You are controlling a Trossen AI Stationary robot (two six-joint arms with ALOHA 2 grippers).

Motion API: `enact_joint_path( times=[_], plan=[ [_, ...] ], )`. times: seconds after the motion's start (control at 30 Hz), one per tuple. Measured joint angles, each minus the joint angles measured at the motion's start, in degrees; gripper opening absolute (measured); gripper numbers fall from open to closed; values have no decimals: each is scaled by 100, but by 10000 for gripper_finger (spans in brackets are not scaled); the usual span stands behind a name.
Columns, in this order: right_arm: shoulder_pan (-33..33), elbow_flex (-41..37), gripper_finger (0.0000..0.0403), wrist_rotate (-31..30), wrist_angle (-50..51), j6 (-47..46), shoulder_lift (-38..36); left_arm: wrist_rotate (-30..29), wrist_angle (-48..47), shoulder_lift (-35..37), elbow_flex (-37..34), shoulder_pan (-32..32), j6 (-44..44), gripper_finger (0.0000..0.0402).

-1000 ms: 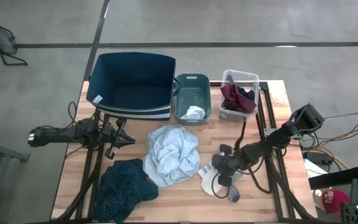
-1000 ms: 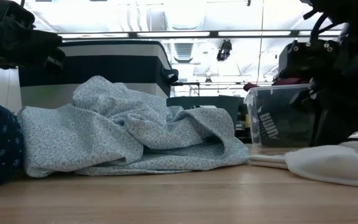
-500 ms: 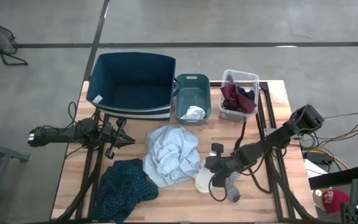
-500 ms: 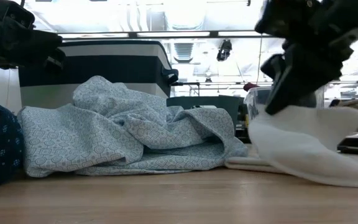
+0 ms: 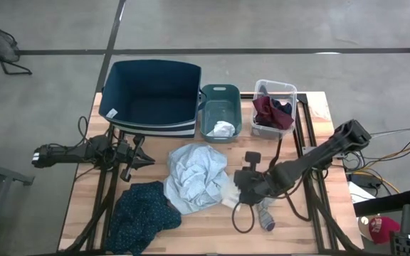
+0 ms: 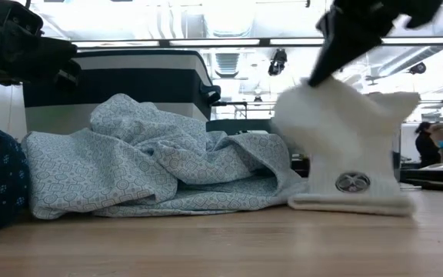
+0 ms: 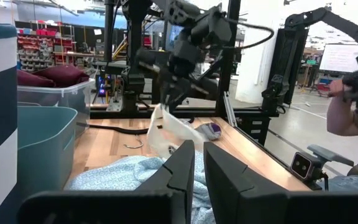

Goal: Pick & Place Cloths
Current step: Put the white striped sock into the light blue bin

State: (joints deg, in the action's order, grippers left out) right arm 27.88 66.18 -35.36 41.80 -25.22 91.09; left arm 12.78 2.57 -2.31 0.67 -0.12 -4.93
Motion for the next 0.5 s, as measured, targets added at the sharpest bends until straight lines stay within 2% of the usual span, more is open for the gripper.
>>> enact_joint_path(
  times=[0.5],
  plan=[
    [-103, 1469, 9, -1391, 132, 1933, -7, 0, -2, 0, 0, 0, -2, 39]
  ],
)
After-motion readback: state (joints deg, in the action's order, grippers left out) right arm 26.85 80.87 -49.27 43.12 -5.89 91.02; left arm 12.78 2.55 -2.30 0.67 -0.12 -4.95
